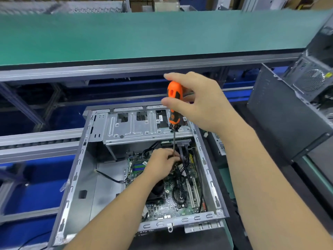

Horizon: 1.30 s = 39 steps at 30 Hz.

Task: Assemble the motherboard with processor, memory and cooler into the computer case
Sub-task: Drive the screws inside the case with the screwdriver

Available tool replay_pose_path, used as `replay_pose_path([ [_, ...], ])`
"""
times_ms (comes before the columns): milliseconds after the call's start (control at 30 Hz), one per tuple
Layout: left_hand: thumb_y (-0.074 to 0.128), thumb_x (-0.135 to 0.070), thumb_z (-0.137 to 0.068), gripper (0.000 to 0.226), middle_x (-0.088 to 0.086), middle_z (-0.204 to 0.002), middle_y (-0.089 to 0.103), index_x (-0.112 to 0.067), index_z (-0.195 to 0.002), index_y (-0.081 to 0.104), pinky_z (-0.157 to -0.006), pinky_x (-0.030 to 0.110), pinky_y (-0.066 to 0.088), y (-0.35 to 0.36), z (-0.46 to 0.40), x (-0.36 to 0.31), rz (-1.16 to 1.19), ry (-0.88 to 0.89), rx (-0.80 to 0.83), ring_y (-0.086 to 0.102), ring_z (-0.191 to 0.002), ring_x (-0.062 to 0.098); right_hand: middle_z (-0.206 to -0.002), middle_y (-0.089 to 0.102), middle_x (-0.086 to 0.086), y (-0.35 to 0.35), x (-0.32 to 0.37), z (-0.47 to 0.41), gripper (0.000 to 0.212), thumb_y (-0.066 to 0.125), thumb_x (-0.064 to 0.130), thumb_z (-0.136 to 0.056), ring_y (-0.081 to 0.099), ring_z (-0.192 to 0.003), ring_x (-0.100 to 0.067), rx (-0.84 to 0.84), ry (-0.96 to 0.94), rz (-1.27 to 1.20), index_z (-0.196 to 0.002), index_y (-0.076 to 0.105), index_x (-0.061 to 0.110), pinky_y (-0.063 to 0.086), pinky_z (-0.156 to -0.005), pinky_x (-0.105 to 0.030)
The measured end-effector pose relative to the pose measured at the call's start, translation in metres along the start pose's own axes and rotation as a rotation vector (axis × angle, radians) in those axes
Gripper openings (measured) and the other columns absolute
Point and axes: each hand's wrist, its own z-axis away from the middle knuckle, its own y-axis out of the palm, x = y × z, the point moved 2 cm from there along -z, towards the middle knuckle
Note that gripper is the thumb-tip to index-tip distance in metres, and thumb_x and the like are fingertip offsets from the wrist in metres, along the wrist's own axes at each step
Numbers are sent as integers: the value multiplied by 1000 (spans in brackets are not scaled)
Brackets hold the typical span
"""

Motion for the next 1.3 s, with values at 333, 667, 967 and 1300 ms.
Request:
replay_pose_path([
  [333,60,-17,-97,26,-4,-95,73,-31,-77,68,-57,14,45,-6,4,-5,-16,-13,-24,58,-61,3,-99,60,5,-5,-8,0,45,81,24,-84,63,-94,-13,16,-51,-126,-126,67,20,57,-87,-32],
  [667,56,-13,-100,22,-12,-101,73,-25,-94,74,-83,18,52,-6,4,2,19,-20,9,63,-76,-2,-94,67,4,1,-1,-2,42,85,27,-80,64,-87,-14,5,-71,-130,-119,70,25,55,-85,-27],
  [967,52,-12,-101,29,-21,-90,68,-33,-89,68,-84,50,55,-7,5,1,6,-8,51,63,-77,31,-100,73,-1,3,-2,1,41,75,7,-88,73,-88,-12,0,-57,-246,-127,68,19,59,-82,-25],
  [1300,58,-24,-100,24,-6,-116,71,-20,-120,69,-89,26,54,-7,8,1,-12,-36,65,67,-97,11,-101,69,0,8,-9,7,46,73,12,-91,72,-89,-15,27,-35,-225,-131,61,32,59,-85,-27],
])
